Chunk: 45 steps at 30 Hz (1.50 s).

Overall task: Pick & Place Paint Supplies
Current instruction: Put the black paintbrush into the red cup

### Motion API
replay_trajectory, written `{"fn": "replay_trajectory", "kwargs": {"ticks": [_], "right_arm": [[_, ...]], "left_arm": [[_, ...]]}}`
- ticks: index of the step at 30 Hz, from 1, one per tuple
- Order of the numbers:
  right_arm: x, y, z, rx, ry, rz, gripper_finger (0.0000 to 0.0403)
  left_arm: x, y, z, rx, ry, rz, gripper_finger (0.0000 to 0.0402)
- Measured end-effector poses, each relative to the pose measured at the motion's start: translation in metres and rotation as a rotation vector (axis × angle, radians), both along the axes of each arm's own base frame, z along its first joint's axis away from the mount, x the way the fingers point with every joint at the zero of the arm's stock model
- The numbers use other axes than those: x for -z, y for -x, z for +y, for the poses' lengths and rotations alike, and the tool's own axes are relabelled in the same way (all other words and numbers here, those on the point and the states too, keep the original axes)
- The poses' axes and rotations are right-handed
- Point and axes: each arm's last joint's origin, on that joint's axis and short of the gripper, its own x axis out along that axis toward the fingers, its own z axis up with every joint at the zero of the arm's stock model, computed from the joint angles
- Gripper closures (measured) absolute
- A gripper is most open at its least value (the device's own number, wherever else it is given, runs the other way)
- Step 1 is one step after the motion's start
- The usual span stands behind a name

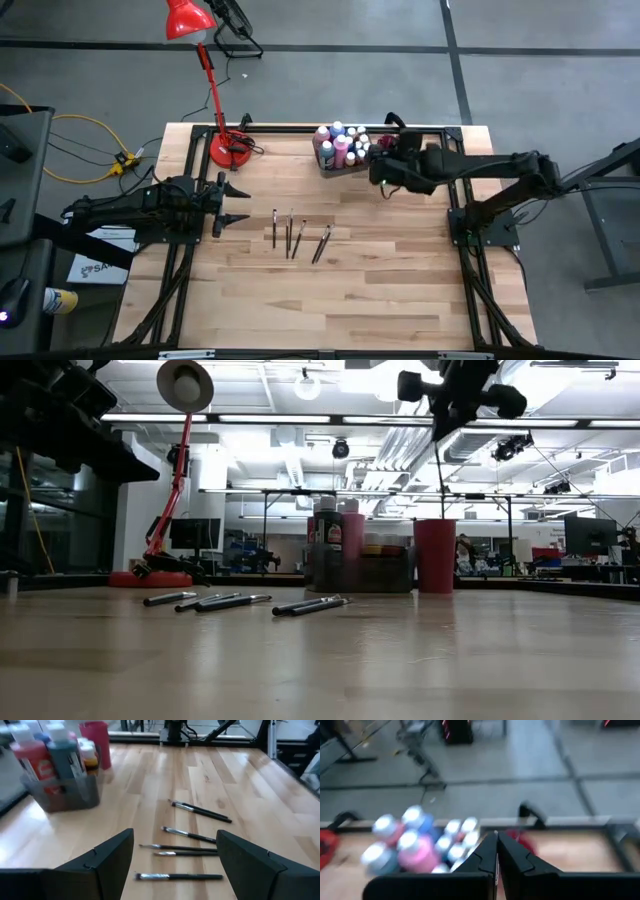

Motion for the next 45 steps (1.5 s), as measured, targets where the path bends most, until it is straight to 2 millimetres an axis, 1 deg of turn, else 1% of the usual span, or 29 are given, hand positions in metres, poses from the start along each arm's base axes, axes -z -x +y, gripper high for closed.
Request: {"fn": "replay_trajectory", "kwargs": {"ticks": [5,10,16,21,26,33,37,42,45], "right_arm": [[-0.006,0.004,-0.026,0.064,0.109,0.104,0.0399],[-0.010,0.003,-0.055,0.122,0.153,0.162,0.0399],[-0.015,-0.001,-0.089,0.102,0.139,0.163,0.0399],[-0.008,-0.003,-0.105,0.107,0.116,0.193,0.0399],[0.006,-0.012,-0.112,0.093,0.075,0.212,0.0399],[0.030,-0.026,-0.116,0.076,0.020,0.245,0.0399],[0.039,-0.031,-0.115,0.074,-0.008,0.247,0.0399],[0.044,-0.030,-0.113,0.044,-0.072,0.259,0.0399],[0.047,-0.026,-0.111,0.073,-0.112,0.250,0.0399]], "left_arm": [[-0.001,0.000,0.002,-0.031,-0.097,-0.002,0.0124],[-0.001,0.000,0.002,-0.031,-0.106,0.000,0.0124],[-0.001,0.000,0.002,-0.032,-0.109,0.001,0.0124],[-0.001,0.000,0.002,-0.033,-0.109,-0.004,0.0124],[-0.003,0.000,0.002,-0.041,-0.112,-0.016,0.0124],[-0.003,0.000,0.004,-0.102,-0.127,-0.010,0.0124],[-0.002,0.000,0.004,-0.103,-0.127,-0.008,0.0124],[-0.002,0.000,0.004,-0.103,-0.126,-0.001,0.0124],[-0.002,0.000,0.004,-0.104,-0.127,0.000,0.0124]]}}
